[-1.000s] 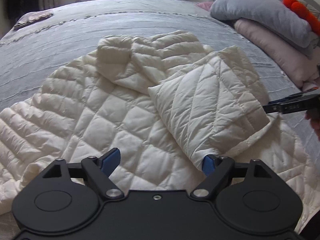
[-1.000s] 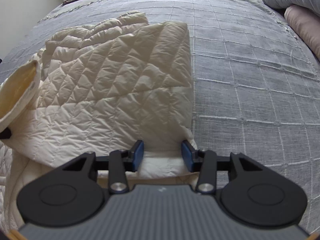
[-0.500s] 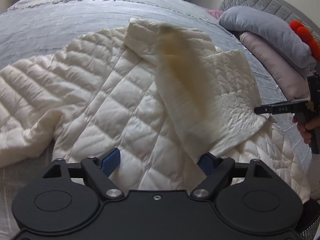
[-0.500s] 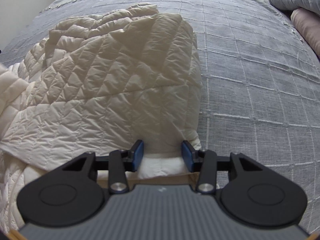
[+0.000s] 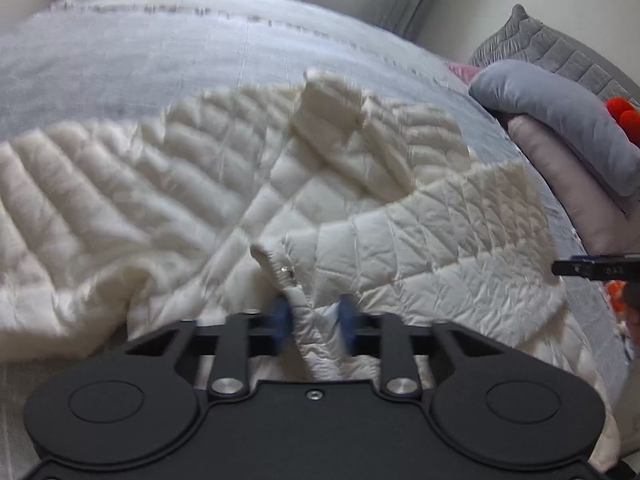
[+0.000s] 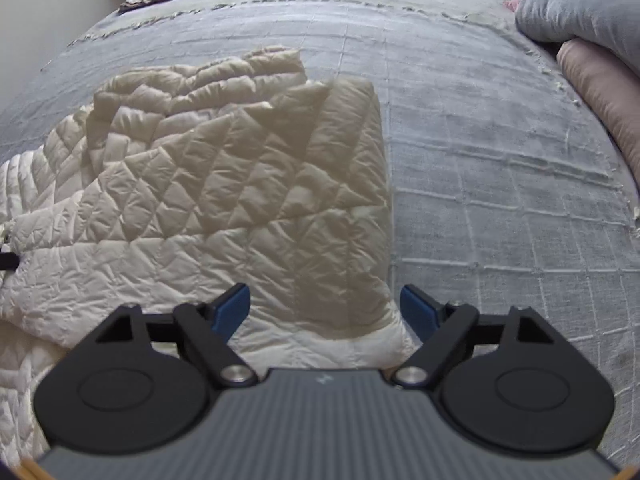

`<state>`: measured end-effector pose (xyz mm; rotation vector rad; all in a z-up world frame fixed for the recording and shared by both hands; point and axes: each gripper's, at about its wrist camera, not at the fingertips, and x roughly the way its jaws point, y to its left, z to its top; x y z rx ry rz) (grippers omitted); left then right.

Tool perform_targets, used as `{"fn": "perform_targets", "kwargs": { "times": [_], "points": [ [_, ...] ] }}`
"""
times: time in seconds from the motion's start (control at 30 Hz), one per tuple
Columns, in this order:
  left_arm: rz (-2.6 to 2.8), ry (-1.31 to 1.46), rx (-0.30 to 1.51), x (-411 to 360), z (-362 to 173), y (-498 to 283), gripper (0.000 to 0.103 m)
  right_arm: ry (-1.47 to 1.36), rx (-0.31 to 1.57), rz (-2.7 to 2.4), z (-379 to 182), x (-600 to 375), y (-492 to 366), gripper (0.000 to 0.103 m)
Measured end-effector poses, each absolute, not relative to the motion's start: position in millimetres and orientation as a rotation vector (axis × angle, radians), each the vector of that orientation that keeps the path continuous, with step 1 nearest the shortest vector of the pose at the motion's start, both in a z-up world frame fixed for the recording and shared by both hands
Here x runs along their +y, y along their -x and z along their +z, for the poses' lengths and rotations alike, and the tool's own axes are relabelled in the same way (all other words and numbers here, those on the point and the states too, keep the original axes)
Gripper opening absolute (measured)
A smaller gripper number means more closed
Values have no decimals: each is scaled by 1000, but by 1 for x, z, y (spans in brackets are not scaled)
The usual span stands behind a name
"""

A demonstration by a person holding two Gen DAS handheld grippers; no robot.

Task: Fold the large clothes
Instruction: 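Release the folded edge from the left tool and pull back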

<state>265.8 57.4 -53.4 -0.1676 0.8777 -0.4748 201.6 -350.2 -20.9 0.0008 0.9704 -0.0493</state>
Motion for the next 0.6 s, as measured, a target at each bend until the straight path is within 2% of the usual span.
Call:
{"fn": "perform_targets", "kwargs": {
  "times": [0.13, 0.2, 0.23, 0.3, 0.33, 0.37, 0.47, 0.6],
  "points": [
    [-378, 120, 685, 49, -22, -277, 11, -10, 879, -68, -10, -352, -206, 82],
    [-339, 63, 633, 42, -18, -288, 16, -20, 843, -72, -9, -351, -210, 80],
    [-305, 30, 638, 38, -19, -295, 16, -23, 827, -73, -9, -350, -214, 78],
    [-269, -11, 644, 34, -20, -301, 16, -23, 806, -68, -12, -346, -221, 69],
    [-282, -11, 626, 33, -19, -299, 16, -21, 801, -61, -14, -344, -225, 59],
    [-295, -10, 609, 32, -18, -296, 16, -18, 800, -56, -17, -343, -228, 53],
    [-363, -7, 631, 23, -27, -293, 16, 6, 816, -64, -30, -338, -241, 52],
    [-401, -39, 755, 4, -64, -302, 17, 39, 889, -106, -58, -338, -261, 50]
  ]
}}
